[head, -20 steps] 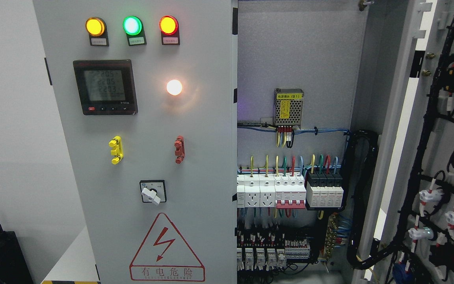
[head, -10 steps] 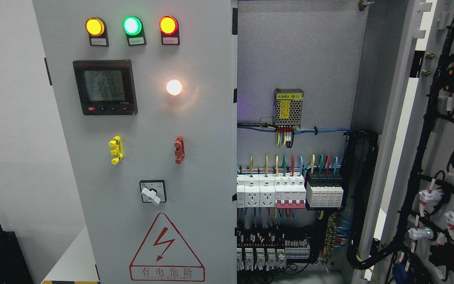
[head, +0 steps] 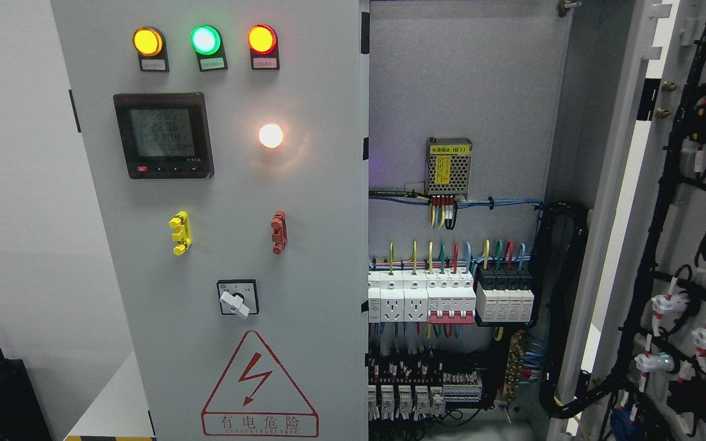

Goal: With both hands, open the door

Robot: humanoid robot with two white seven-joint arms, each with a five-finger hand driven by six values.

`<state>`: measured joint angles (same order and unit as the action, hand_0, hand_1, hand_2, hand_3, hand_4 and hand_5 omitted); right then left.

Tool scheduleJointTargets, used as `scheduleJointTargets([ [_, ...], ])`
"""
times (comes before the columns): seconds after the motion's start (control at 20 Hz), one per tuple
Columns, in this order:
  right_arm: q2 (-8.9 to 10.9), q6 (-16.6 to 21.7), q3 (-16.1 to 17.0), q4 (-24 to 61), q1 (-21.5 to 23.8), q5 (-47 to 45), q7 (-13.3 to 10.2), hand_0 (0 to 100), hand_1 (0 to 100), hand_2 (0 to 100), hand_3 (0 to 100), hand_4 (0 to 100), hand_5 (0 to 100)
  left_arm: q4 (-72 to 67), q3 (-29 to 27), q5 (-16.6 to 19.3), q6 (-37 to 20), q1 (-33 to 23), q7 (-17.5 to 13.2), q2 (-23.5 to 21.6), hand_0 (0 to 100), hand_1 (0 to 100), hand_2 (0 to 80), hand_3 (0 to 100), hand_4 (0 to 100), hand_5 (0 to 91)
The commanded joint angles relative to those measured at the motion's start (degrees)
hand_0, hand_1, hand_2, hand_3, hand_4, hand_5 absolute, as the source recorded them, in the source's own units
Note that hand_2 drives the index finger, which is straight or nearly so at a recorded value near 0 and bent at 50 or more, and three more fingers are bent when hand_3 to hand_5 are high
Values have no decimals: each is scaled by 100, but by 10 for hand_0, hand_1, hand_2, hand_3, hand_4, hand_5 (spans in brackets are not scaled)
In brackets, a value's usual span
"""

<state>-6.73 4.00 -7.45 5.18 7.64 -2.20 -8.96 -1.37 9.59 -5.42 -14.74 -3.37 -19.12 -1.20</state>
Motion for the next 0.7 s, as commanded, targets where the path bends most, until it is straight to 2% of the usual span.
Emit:
scheduleJointTargets([
  [0.0, 5, -4, 7, 0, 1, 0, 0, 107, 0, 0, 0, 0, 0, 137, -608, 252, 6, -6, 5, 173, 0, 0, 0, 0, 31, 0],
  [0.65, 5, -4, 7, 18, 1, -9, 0, 107, 0, 0, 0, 0, 0, 119, -599, 261, 6, -14, 5, 164, 0, 0, 0, 0, 32, 0],
])
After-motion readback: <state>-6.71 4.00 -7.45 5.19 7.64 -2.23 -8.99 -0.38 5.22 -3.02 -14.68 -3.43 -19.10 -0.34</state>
